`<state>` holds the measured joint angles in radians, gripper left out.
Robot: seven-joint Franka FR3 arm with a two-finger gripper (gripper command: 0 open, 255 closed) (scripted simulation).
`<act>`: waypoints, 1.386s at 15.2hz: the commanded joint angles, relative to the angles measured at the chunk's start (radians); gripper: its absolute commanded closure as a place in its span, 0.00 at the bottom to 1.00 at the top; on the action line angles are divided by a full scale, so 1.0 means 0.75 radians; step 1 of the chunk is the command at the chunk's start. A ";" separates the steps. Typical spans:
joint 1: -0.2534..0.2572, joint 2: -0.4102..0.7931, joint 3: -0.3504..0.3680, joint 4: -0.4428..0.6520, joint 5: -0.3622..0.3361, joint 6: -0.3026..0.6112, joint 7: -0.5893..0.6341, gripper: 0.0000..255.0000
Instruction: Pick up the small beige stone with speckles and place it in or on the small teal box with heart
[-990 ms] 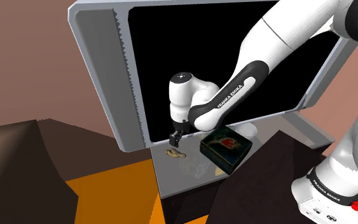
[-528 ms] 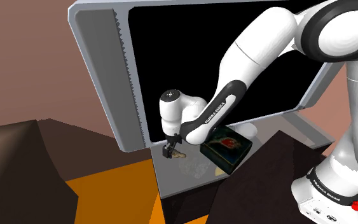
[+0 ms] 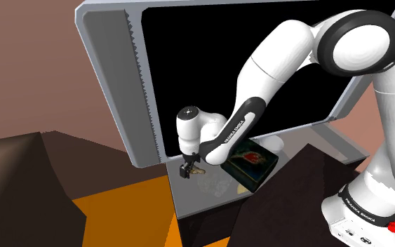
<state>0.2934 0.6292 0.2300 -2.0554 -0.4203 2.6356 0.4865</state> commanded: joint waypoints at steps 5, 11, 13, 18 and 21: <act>0.001 0.002 -0.001 0.001 -0.001 0.001 0.001 1.00; 0.001 0.002 -0.001 0.000 -0.001 0.002 0.001 1.00; 0.001 0.002 -0.001 0.000 -0.001 0.002 0.001 1.00; -0.020 -0.063 0.027 -0.021 0.027 -0.043 -0.022 1.00; -0.036 -0.111 0.047 -0.033 0.049 -0.077 -0.040 1.00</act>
<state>0.2709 0.5587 0.2599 -2.0773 -0.3894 2.5874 0.4617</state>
